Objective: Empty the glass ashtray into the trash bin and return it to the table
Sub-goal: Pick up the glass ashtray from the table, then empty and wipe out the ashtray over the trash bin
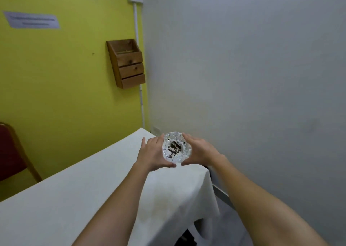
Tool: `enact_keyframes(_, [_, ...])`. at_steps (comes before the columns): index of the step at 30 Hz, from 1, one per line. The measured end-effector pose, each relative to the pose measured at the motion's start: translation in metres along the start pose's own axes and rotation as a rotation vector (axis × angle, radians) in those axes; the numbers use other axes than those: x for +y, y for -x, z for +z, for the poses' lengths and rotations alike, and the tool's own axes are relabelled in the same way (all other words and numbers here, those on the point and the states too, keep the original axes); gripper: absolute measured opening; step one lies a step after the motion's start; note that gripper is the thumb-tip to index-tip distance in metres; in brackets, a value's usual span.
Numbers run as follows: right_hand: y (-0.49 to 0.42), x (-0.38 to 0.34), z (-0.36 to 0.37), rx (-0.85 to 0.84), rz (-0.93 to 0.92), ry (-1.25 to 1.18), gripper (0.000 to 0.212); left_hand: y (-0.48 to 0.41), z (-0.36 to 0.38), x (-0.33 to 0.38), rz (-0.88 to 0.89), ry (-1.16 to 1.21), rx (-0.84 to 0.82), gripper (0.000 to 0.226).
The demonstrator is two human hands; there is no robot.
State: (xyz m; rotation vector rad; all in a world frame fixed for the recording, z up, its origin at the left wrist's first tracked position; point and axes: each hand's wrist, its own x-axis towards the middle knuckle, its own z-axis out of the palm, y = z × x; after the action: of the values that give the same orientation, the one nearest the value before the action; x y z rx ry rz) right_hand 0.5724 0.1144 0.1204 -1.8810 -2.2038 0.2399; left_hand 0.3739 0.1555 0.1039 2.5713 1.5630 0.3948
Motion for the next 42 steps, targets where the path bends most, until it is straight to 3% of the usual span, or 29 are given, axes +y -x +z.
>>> enact_keyframes(7, [0.026, 0.108, -0.028, 0.055, 0.101, -0.078, 0.114, -0.066, 0.038, 0.1, 0.123, 0.049, 0.003, 0.124])
enact_keyframes(15, [0.038, 0.201, -0.023, -0.016, 0.201, -0.209, 0.114, -0.104, 0.093, 0.17, 0.149, 0.103, -0.043, 0.119])
enact_keyframes(19, [0.027, 0.228, -0.014, -0.047, 0.265, -0.399, 0.102, -0.131, 0.124, 0.181, 0.118, 0.103, -0.088, 0.12])
enact_keyframes(25, [-0.023, 0.28, 0.015, 0.203, 0.594, -0.872, 0.066, -0.183, 0.164, 0.187, 0.079, 0.176, -0.121, 0.117])
enact_keyframes(30, [-0.077, 0.319, 0.034, 0.033, 0.726, -1.248, 0.038, -0.23, 0.197, 0.174, 0.015, 0.161, -0.188, 0.121])
enact_keyframes(34, [-0.105, 0.341, 0.057, -0.138, 0.751, -1.354, 0.045, -0.256, 0.22, 0.166, -0.053, 0.206, -0.196, 0.12])
enact_keyframes(42, [-0.147, 0.385, 0.091, -0.216, 0.753, -1.514, 0.058, -0.292, 0.278, 0.169, -0.187, 0.209, -0.18, 0.122])
